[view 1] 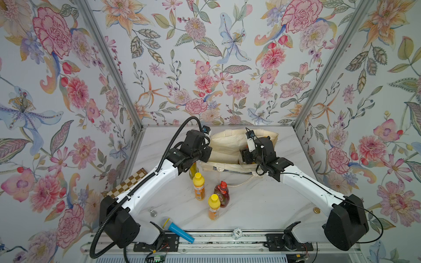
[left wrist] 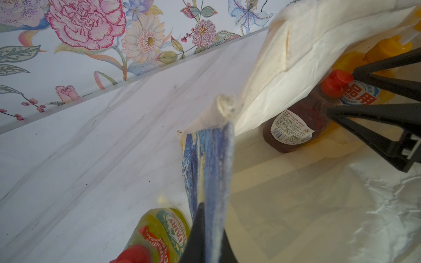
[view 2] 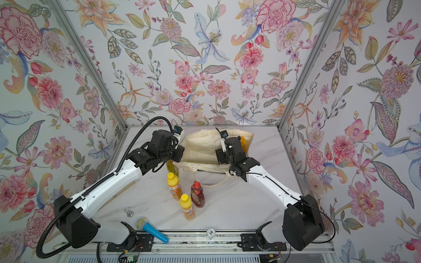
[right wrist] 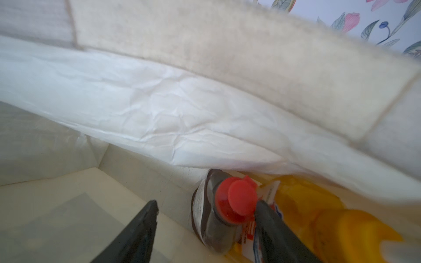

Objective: Pack dish soap into the shopping bag
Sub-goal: Place the bottle of dish soap in the shopping bag.

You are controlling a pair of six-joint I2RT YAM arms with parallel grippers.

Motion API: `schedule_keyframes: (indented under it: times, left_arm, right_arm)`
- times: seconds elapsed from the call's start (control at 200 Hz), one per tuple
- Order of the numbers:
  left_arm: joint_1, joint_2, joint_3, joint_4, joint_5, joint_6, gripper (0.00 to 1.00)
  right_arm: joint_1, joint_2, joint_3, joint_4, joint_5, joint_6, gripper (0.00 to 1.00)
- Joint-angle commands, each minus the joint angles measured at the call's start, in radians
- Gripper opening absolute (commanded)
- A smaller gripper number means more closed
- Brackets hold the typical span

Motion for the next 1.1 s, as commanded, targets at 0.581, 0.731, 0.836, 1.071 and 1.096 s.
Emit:
schedule_keyframes:
  times: [0.581,0.731,0.836,1.071,1.096]
  left_arm:
    - [0.001,-0.052,-0.021,0.069,0.015,-0.020,0.18]
    - [0.001,-0.060,-0.020,0.083,0.014,-0.023,0.27]
    - [0.001,-0.064,-0.020,0.091,0.012,-0.027,0.37]
    - [0.000,-0.090,-0.027,0.109,0.001,-0.037,0.53]
    - [0.001,-0.093,-0.029,0.110,-0.002,-0.037,0.56]
  right_arm:
    - [0.068,-0.192,0.190,-0.306,0.008,0.181,0.76]
    - [0.092,-0.253,0.199,-0.395,-0.005,0.239,0.76]
    - [0.149,-0.286,0.201,-0.451,-0.037,0.269,0.78]
    - [0.335,-0.307,0.202,-0.573,0.041,0.338,0.76]
    - [0.361,-0.305,0.201,-0.582,0.048,0.345,0.76]
